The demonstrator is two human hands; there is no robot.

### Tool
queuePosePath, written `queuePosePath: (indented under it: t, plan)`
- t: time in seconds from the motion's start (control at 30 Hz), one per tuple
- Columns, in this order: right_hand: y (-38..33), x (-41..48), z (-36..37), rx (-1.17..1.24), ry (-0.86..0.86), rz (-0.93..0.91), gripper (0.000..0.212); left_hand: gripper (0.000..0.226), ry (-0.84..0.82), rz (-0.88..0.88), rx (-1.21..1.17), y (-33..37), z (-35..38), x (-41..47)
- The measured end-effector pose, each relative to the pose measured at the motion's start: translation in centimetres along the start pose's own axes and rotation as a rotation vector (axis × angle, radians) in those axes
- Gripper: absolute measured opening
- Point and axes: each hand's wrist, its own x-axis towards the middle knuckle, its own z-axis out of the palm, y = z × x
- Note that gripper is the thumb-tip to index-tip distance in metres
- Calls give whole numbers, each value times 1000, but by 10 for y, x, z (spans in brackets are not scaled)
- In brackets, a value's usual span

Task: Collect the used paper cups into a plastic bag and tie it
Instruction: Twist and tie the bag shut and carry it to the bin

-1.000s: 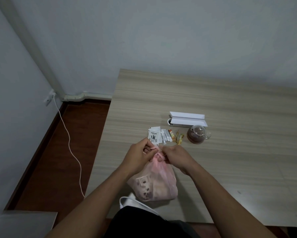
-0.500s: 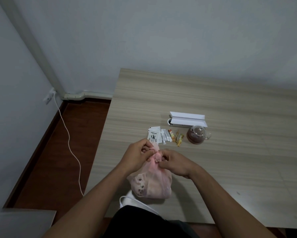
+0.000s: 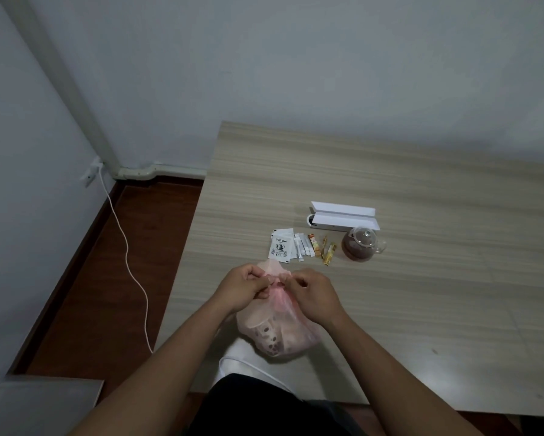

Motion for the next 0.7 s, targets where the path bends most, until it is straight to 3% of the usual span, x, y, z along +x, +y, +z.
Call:
queuePosePath:
  t: [0.1,0.27,0.53,0.7]
  plan:
    - [11,-1,11,-21,-7,-17,55,11,44,-101,-61,-15,1,4]
    - [24,-6,17,22,-18,188,60,15,139,-184,-108,-37,-2,8]
    - [33,-10,25,-13,-55,291,43,15,324,-103,98,-55,5,-2]
    - [27,-12,19,202,-88,392,33,13,183,56,317,-60,6,-20]
